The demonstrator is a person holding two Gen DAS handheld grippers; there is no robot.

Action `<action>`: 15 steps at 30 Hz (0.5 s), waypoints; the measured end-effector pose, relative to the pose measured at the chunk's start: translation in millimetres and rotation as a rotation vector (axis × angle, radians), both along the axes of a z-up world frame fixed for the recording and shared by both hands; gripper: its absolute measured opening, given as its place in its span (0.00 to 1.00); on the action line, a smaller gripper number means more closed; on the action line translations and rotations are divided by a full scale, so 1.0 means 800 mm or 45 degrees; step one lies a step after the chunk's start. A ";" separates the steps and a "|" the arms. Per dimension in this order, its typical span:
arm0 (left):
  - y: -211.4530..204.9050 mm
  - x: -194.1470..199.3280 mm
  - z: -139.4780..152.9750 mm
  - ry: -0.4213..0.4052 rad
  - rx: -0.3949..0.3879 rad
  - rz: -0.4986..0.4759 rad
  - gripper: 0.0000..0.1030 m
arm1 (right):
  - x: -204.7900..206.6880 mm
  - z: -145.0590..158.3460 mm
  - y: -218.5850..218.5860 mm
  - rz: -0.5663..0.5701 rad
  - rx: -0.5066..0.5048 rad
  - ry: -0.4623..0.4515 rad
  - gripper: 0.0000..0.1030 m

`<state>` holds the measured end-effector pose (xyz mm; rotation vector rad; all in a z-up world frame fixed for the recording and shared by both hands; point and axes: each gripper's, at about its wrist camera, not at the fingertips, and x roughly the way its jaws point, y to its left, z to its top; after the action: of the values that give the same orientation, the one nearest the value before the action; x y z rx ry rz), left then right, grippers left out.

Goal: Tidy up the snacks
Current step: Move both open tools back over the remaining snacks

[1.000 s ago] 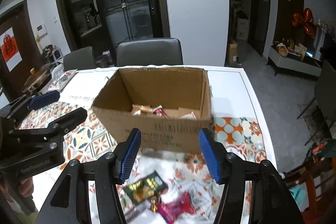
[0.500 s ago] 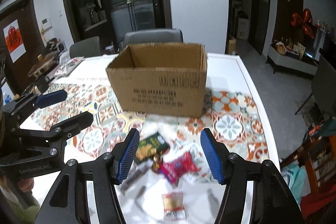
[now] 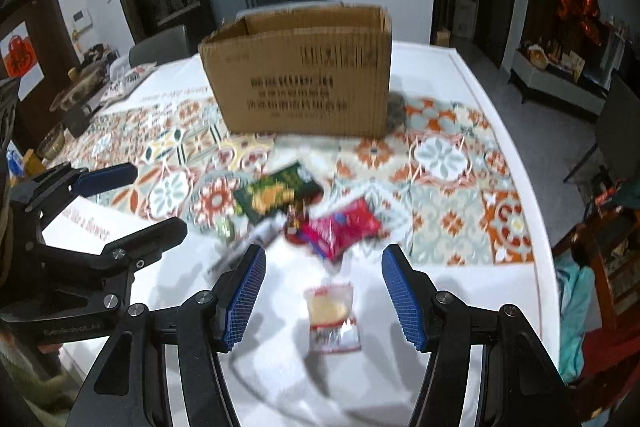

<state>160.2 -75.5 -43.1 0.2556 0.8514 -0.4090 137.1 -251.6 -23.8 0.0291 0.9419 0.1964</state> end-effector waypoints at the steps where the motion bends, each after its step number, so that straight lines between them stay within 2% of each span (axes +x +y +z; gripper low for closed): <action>1: 0.000 -0.001 -0.003 0.008 0.001 -0.003 0.76 | -0.002 -0.007 0.000 0.000 0.005 0.020 0.60; 9: -0.003 0.004 -0.040 0.127 0.000 -0.028 0.71 | -0.005 -0.048 -0.001 0.000 0.031 0.155 0.60; 15: -0.004 0.018 -0.070 0.225 -0.025 -0.030 0.55 | -0.001 -0.071 0.002 0.001 0.038 0.220 0.60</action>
<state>175.0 -78.9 -99.3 0.2139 1.0176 -0.4662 136.6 -249.8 -80.8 0.0743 1.1115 0.2115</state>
